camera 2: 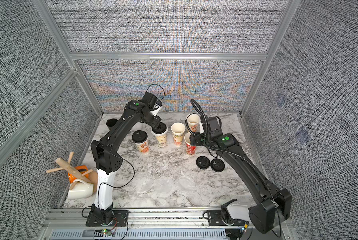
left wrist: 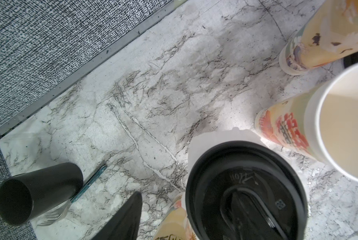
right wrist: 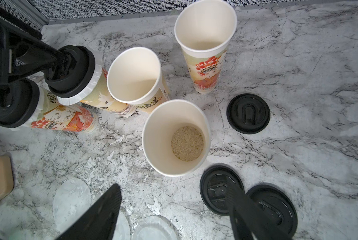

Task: Put the leak-proof paper on the milk tea cups
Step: Secure the cup lid on the cup.

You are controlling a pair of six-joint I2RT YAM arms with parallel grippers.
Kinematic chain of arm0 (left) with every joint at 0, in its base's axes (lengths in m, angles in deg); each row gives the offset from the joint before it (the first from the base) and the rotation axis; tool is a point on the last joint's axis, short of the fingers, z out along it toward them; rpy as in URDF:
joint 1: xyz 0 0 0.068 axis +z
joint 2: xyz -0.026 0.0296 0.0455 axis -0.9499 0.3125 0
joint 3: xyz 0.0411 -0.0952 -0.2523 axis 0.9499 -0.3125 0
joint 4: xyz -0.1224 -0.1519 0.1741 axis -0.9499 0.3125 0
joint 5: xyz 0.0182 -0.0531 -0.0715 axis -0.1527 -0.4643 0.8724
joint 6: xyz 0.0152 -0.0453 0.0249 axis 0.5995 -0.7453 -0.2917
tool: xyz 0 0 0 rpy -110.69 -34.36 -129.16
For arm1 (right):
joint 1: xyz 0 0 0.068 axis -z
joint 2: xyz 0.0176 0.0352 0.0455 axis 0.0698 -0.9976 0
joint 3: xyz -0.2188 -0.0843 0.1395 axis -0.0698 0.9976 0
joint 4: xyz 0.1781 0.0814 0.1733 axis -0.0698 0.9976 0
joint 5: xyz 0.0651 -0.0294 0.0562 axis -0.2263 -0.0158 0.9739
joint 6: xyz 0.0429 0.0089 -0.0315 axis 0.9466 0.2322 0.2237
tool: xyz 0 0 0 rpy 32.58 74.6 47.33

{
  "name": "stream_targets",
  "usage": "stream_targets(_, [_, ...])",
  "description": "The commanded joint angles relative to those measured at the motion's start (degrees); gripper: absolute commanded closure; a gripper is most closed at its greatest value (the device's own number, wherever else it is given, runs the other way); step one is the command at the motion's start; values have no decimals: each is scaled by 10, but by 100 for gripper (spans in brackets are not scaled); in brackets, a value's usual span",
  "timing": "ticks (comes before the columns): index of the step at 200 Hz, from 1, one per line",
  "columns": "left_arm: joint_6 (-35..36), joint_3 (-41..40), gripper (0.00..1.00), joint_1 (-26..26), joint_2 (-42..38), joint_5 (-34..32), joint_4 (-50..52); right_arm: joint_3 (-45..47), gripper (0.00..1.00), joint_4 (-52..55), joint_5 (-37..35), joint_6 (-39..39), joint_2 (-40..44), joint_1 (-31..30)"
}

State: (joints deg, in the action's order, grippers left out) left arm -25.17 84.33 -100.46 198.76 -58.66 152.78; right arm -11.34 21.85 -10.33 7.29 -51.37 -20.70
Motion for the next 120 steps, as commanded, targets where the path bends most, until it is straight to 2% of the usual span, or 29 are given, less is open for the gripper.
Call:
stream_targets(1, [8,-2,30,0,-3,-16,23,-9,19,-14,6,-4,-8,-4])
stream_targets(47, [7,-13,30,1,0,-2,23,-30,21,-10,8,-9,-31,-19])
stream_targets(89, [-5,-19,31,0,12,2,52,-91,24,-19,17,-10,-105,-55])
stream_targets(102, [-24,-18,31,1,15,-12,66,-122,29,-26,29,-8,-136,-63])
stream_targets(120, [-24,-26,32,1,16,-22,77,-173,41,-38,50,-4,-184,-72])
